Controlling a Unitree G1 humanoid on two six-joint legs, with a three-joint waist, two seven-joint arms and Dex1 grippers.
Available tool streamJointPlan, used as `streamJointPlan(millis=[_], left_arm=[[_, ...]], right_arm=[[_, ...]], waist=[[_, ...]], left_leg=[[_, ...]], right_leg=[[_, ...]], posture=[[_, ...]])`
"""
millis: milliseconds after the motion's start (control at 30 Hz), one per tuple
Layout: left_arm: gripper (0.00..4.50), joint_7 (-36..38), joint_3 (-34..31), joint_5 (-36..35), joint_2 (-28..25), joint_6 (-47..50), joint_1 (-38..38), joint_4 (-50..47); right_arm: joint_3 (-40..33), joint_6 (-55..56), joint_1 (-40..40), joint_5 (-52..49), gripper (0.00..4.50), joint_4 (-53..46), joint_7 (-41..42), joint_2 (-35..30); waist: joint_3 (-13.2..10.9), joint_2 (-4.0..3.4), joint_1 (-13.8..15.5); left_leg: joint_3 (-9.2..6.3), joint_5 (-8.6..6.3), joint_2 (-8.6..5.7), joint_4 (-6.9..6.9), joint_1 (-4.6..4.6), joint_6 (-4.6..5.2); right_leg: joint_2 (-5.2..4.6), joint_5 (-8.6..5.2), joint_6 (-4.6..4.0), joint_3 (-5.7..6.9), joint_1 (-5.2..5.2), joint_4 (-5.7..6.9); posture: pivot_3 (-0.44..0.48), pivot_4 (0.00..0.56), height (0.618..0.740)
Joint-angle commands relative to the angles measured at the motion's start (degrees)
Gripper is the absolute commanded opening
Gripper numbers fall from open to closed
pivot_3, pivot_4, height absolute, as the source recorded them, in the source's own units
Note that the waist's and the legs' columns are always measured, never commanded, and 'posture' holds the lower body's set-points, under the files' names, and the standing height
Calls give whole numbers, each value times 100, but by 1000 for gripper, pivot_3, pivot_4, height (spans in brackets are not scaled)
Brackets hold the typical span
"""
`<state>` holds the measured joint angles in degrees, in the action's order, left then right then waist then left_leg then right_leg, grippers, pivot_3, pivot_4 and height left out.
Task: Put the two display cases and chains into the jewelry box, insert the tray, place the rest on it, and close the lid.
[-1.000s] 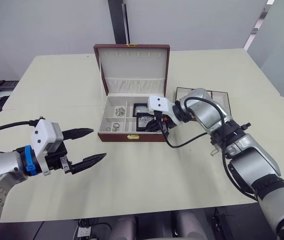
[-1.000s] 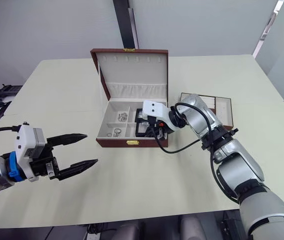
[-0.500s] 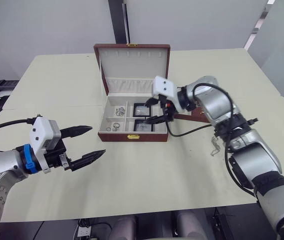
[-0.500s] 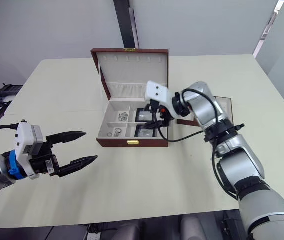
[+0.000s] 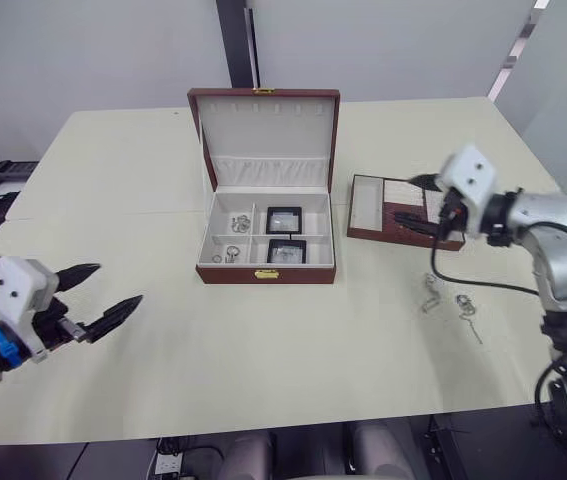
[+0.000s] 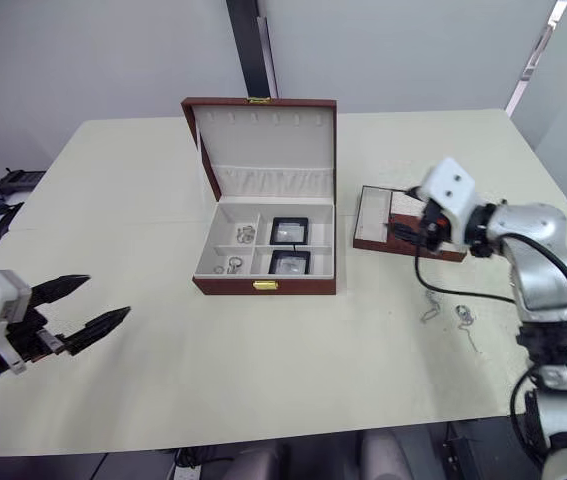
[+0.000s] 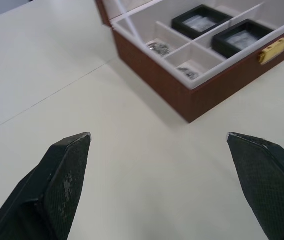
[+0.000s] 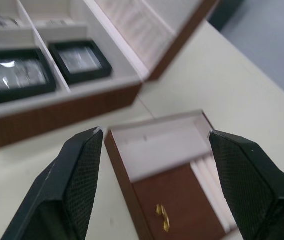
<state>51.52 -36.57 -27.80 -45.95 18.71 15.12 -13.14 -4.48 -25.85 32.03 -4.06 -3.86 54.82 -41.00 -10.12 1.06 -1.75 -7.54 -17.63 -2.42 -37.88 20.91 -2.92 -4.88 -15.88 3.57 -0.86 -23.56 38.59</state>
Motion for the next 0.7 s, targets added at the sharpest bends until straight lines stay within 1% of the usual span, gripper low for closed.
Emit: streamJointPlan(millis=[33, 133, 200, 267, 400, 467, 600, 633, 700], left_arm=[[4500, -194, -329, 173, 165, -421, 75, 308], [4500, -271, -385, 357, 305, -793, 174, 657], [4500, -376, -422, 458, 448, -1002, 313, 877], [4500, -465, -447, 499, 528, -1115, 380, 989], [4500, -637, -464, 526, 644, -1222, 495, 1057], [4500, -667, -437, 534, 658, -1269, 537, 1061], [4500, -939, -504, 413, 780, -1013, 633, 894], [4500, -979, -501, 382, 799, -958, 650, 822], [4500, -1106, -481, 363, 831, -848, 668, 621]], right_arm=[[-678, 364, -389, -95, 3572, -332, -391, -245], [-1171, 684, -1118, -138, 3572, -300, -512, -431], [-1542, 1130, -1831, -98, 3572, -187, -503, -587], [-1735, 1422, -2216, -134, 3572, -128, -545, -646], [-2015, 1669, -2702, -218, 3572, 80, -775, -563], [-2064, 1709, -2809, -284, 3572, 189, -874, -529], [-2128, 1803, -3049, -322, 3572, 423, -1070, -467], [-2137, 1752, -3036, -388, 3930, 459, -1084, -457], [-2115, 1750, -3029, -436, 4464, 537, -1087, -482]], waist=[[-1, 0, -6], [0, 1, 5], [1, 2, 11], [0, 2, 12], [1, 3, 6], [1, 3, 4], [1, 3, 6], [1, 3, 5], [1, 3, 1]], left_leg=[[1, 0, 0, -1, -1, 1], [3, -2, 2, -2, -6, 5], [3, -3, 3, -2, -8, 5], [5, -3, 2, -1, -9, 6], [10, -3, 3, -5, -15, 7], [10, -3, 5, -4, -24, 8], [10, -4, 5, -3, -23, 8], [10, -4, 5, -4, -22, 8], [11, -3, 6, -4, -23, 8]], right_leg=[[-1, 0, 0, 0, 1, -1], [0, 0, 0, 4, 7, 2], [1, 0, 0, 6, 13, 0], [1, 0, 0, 7, 21, -6], [1, 1, 2, 5, 26, -3], [5, 1, 2, 5, 35, -2], [5, 1, 2, 4, 35, -4], [4, 1, 2, 3, 35, -4], [4, 1, 2, 2, 35, -4]], posture=[[0, 150, 740], [0, 150, 740], [0, 150, 740], [0, 150, 740], [0, 150, 740], [0, 150, 740], [0, 150, 740], [0, 150, 740], [0, 150, 740]])
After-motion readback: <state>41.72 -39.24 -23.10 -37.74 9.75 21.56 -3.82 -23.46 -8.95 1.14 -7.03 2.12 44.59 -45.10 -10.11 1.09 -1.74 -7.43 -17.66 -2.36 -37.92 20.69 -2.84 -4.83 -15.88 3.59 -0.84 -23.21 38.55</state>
